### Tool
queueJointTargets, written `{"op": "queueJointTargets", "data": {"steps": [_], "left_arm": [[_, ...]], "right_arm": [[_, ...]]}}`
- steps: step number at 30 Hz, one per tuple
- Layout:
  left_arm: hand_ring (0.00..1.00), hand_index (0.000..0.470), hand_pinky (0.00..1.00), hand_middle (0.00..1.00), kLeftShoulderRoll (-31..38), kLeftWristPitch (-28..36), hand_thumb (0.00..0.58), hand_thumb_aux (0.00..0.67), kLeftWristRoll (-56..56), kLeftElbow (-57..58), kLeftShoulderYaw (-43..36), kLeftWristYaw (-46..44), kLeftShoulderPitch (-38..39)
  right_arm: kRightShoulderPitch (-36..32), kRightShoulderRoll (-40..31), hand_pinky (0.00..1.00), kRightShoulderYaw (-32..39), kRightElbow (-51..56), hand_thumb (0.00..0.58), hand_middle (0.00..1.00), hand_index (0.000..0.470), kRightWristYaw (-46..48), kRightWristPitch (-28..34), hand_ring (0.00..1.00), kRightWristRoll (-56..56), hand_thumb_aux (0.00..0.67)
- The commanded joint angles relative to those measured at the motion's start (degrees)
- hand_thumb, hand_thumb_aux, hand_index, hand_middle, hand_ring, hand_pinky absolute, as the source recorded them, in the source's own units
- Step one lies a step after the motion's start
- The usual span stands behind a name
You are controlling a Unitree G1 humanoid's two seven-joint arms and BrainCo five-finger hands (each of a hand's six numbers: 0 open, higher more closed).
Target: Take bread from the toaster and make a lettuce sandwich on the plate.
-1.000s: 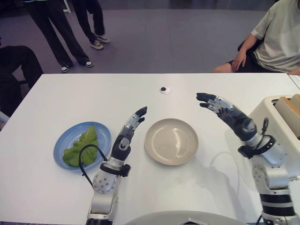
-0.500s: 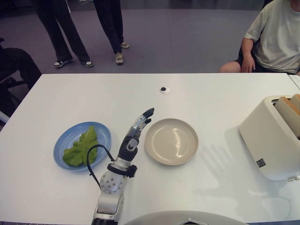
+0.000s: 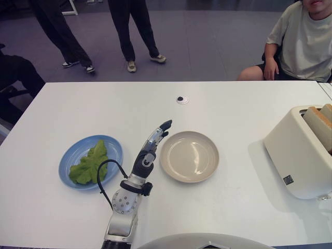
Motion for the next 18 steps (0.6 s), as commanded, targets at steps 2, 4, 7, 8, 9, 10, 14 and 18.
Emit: {"op": "queueJointTargets", "data": {"steps": [2,4,7,8,9,10,14,18], "left_arm": [[0.0,0.0,0.0,0.0,0.3,0.0,0.0,0.0,-0.1,0.4,0.4,0.2,0.2],[0.0,0.0,0.0,0.0,0.3,-0.1,0.0,0.0,-0.2,0.5,0.5,0.2,0.2],[0.0,0.0,0.0,0.0,0.4,-0.2,0.0,0.0,-0.2,0.7,0.7,0.2,0.0],[0.0,0.0,0.0,0.0,0.4,-0.2,0.0,0.0,-0.2,0.8,0.7,0.2,0.0],[0.0,0.0,0.0,0.0,0.4,-0.2,0.0,0.0,-0.1,0.8,0.7,0.2,0.0],[0.0,0.0,0.0,0.0,0.4,-0.2,0.0,0.0,-0.1,0.8,0.7,0.2,0.0],[0.0,0.0,0.0,0.0,0.4,-0.3,0.0,0.0,-0.1,0.8,0.9,0.2,0.0],[0.0,0.0,0.0,0.0,0.3,-0.4,0.0,0.0,0.0,0.8,1.1,0.3,0.1]], "right_arm": [[-1.3,-0.9,0.0,2.9,1.9,0.466,0.0,0.262,-0.6,0.0,0.0,-0.6,0.373],[-1.8,-0.5,0.0,3.6,1.3,0.536,0.0,0.341,-0.4,-0.2,0.0,0.3,0.486],[-2.2,0.7,0.0,3.9,-1.1,0.58,0.0,0.47,0.4,0.3,0.0,3.0,0.67],[-2.3,1.1,0.0,3.7,-1.9,0.58,0.0,0.47,0.7,0.7,0.0,4.1,0.67],[-2.4,1.4,0.0,3.5,-2.5,0.58,0.0,0.47,0.8,1.0,0.0,5.0,0.67],[-2.7,1.6,0.0,3.1,-2.9,0.58,0.0,0.47,1.0,1.8,0.0,6.1,0.67],[-4.4,2.2,0.0,0.5,-4.6,0.58,0.0,0.47,1.2,6.4,0.0,11.1,0.67],[-8.9,2.9,0.0,-4.3,-9.4,0.58,0.0,0.47,1.4,13.4,0.0,19.9,0.67]]}}
